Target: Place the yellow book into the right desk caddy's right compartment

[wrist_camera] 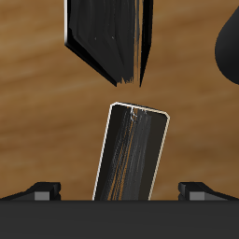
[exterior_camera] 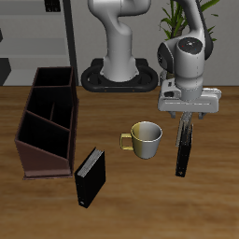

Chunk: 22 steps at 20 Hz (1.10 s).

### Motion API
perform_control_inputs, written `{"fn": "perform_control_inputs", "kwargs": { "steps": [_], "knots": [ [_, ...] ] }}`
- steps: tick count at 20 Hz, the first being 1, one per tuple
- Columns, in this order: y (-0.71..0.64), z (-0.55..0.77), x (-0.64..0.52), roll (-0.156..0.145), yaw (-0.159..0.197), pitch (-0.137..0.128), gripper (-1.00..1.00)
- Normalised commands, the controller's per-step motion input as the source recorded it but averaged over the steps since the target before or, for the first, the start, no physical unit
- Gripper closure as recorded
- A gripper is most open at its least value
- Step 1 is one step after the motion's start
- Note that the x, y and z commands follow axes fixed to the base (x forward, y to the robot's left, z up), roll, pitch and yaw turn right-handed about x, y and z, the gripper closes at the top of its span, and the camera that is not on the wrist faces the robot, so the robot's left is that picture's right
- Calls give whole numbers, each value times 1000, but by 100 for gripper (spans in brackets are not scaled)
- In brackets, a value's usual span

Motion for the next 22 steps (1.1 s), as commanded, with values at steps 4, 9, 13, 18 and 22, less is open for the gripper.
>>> {"fn": "perform_control_inputs", "kwargs": {
  "steps": [4,9,13,18,22],
  "knots": [
    [66,-389,22,45,-19,61,100],
    [-82,-157,25,7,-11,31,100],
    [-162,19,76,-21,-5,3,100],
    [-194,188,20,-23,18,-28,100],
    [-217,297,-20,-21,9,-41,100]
  ]
}}
